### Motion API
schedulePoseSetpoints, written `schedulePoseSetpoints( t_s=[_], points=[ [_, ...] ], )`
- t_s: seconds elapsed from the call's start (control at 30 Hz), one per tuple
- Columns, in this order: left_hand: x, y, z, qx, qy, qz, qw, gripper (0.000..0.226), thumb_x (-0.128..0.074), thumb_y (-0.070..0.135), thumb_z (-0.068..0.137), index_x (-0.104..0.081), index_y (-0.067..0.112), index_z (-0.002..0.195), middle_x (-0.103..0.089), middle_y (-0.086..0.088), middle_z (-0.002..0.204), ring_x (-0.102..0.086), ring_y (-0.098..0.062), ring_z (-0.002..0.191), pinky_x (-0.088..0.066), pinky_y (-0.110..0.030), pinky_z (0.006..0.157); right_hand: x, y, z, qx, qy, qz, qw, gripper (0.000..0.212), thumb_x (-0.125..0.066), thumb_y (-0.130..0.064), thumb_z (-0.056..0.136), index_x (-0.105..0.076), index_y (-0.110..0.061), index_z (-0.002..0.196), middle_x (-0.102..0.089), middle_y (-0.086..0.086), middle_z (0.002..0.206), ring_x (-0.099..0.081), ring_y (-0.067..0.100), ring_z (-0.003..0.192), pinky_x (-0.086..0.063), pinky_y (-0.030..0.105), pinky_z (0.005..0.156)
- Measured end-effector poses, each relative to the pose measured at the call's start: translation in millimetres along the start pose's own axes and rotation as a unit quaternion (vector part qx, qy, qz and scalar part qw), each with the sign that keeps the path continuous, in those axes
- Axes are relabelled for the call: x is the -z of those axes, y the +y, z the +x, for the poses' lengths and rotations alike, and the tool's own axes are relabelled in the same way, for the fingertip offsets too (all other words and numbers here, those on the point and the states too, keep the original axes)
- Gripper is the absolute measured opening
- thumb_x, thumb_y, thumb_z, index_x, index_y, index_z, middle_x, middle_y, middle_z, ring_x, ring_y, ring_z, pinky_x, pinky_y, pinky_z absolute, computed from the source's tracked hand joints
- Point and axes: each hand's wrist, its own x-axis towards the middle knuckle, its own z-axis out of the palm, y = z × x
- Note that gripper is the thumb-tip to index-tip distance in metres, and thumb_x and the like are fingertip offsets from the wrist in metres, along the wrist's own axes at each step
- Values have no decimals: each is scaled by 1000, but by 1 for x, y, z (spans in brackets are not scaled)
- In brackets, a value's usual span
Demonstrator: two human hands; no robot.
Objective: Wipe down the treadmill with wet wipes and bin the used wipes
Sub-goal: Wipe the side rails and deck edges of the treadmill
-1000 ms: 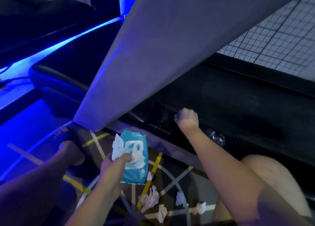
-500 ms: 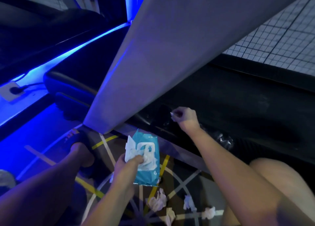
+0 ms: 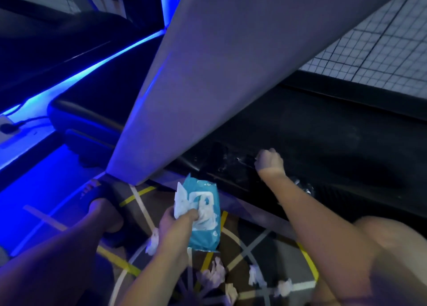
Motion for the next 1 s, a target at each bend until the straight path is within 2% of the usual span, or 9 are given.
schedulePoseSetpoints(
  t_s=[0.17,0.3,0.43,0.5,0.6,0.7,0.77,0.87,1.0],
  points=[
    [-35,-19,-8,7,-6,-38,999,35,-65,-7,92,-64,8,123,-76,-20,108,-74,-37,88,-62,-41,72,22,29,-44,50,-50,37,997,13,-64,-11,86,-73,-11,96,-64,15,108,-64,35,101,-52,38,91],
    [-64,-33,-24,20,-7,-82,996,40,-70,-3,88,-68,13,124,-78,-16,107,-76,-39,92,-62,-59,88,64,59,-89,67,-88,84,990,14,-65,-14,91,-78,-16,96,-73,3,98,-69,18,92,-50,23,82],
    [-79,-38,-44,0,3,-97,995,44,-71,-2,92,-64,16,131,-75,-10,111,-74,-29,90,-60,-39,73,127,101,-135,41,-34,135,989,11,-69,-16,91,-79,-19,93,-73,-4,92,-67,11,86,-50,18,79],
    [-80,-39,-53,-22,-1,-89,996,44,-70,-2,92,-62,14,132,-73,-8,110,-72,-24,87,-55,-32,66,156,127,-153,7,-59,135,989,9,-71,-18,90,-79,-22,94,-75,-6,91,-68,7,86,-47,11,71],
    [-68,-40,-59,-66,2,-60,996,39,-69,-4,92,-63,13,126,-74,-8,108,-71,-22,86,-57,-34,73,175,158,-172,-10,-116,74,990,9,-71,-22,91,-78,-23,97,-75,-7,96,-65,6,88,-43,14,71],
    [-49,-38,-57,-73,-1,-29,997,33,-67,-7,92,-64,10,121,-74,-16,112,-71,-26,86,-56,-38,81,163,166,-175,-7,-120,77,990,9,-74,-23,90,-79,-22,97,-76,-7,95,-63,3,84,-41,7,65],
    [-36,-36,-56,-55,-25,-17,998,37,-66,-7,93,-65,8,126,-76,-15,111,-74,-31,91,-57,-38,78,150,154,-160,2,-97,106,990,9,-75,-21,89,-79,-20,97,-76,-4,94,-65,7,86,-41,8,64],
    [-25,-33,-55,-44,-56,7,997,38,-67,-5,93,-66,13,126,-79,-9,107,-76,-28,89,-56,-34,66,129,127,-120,48,-62,156,985,9,-71,-20,93,-79,-20,96,-75,-5,93,-66,8,89,-43,16,74],
    [-24,-32,-49,-31,-59,19,998,40,-67,-3,94,-66,14,130,-79,-8,108,-77,-28,91,-57,-33,64,94,122,-83,41,-74,135,987,18,-60,-11,95,-77,-16,95,-75,0,95,-68,14,91,-51,24,78]
  ],
)
